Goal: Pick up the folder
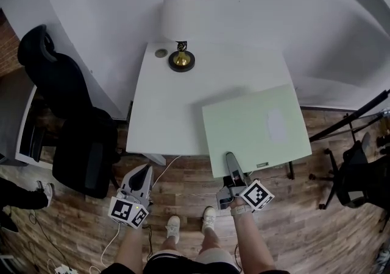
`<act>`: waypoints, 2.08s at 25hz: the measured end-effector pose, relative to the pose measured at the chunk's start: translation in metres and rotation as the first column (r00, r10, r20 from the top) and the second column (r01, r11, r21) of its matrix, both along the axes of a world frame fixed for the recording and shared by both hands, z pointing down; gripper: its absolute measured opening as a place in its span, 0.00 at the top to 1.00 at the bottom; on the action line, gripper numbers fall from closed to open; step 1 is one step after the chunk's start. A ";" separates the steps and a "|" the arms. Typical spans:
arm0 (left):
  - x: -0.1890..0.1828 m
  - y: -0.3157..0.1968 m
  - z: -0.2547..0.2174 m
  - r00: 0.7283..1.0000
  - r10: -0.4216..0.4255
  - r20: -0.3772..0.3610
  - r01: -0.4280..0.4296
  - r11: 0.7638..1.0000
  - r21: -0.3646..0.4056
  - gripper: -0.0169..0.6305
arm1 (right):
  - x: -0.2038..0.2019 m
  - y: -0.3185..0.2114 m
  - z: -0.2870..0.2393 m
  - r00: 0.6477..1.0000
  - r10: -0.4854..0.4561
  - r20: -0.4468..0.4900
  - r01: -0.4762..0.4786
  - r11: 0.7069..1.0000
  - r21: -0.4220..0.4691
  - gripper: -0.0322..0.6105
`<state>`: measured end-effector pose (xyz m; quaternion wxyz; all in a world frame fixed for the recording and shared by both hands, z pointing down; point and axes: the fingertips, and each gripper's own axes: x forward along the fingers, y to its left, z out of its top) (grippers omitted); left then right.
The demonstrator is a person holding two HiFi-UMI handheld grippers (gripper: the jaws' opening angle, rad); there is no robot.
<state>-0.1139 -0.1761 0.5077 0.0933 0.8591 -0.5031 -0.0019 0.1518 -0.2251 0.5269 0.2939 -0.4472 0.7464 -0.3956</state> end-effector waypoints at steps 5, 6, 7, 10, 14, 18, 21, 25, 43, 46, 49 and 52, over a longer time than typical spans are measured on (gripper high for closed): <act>-0.009 0.001 -0.010 1.000 -0.014 -0.001 0.014 1.000 0.021 0.95 | 0.003 0.003 -0.011 1.000 0.002 -0.023 -0.002 1.000 0.001 0.53; -0.010 0.002 -0.011 1.000 -0.015 0.004 0.015 1.000 0.026 0.95 | 0.004 0.004 -0.014 1.000 0.002 -0.028 -0.002 1.000 0.005 0.53; -0.011 0.002 -0.012 1.000 -0.017 0.005 0.017 0.999 0.029 0.95 | 0.004 0.004 -0.016 0.999 0.002 -0.036 -0.002 1.000 0.007 0.53; -0.017 0.003 -0.017 0.999 -0.033 0.002 0.033 0.999 0.036 0.95 | 0.002 0.007 -0.020 0.997 -0.004 -0.073 0.004 1.000 0.005 0.53; -0.026 0.006 -0.022 0.999 -0.054 0.000 0.054 0.998 0.042 0.95 | 0.014 0.014 -0.008 0.980 0.025 -0.196 -0.039 0.997 -0.065 0.53; -0.033 0.008 -0.027 0.997 -0.071 0.001 0.071 0.996 0.049 0.95 | 0.015 0.014 -0.017 0.970 0.023 -0.242 -0.036 0.998 -0.050 0.53; -0.040 0.008 -0.034 0.996 -0.091 -0.001 0.091 0.995 0.049 0.95 | 0.014 0.013 -0.023 0.964 0.023 -0.263 -0.035 0.998 -0.043 0.53; -0.046 0.009 -0.044 0.993 -0.114 -0.005 0.114 0.992 0.055 0.95 | 0.011 0.012 -0.030 0.951 0.015 -0.308 -0.022 1.000 -0.020 0.53; -0.068 0.008 -0.069 0.987 -0.159 -0.012 0.159 0.979 0.123 0.95 | 0.013 0.013 -0.055 0.906 0.025 -0.423 -0.018 1.000 0.020 0.53; -0.071 0.009 -0.076 0.986 -0.164 -0.012 0.165 0.978 0.129 0.95 | 0.014 0.015 -0.059 0.896 0.031 -0.443 -0.021 0.999 0.028 0.53; -0.071 0.009 -0.080 0.986 -0.167 -0.011 0.167 0.976 0.140 0.95 | 0.017 0.015 -0.064 0.885 0.035 -0.463 -0.019 0.999 0.039 0.53; -0.070 0.009 -0.084 0.986 -0.169 -0.012 0.169 0.975 0.146 0.95 | 0.020 0.016 -0.068 0.875 0.040 -0.482 -0.019 0.999 0.049 0.53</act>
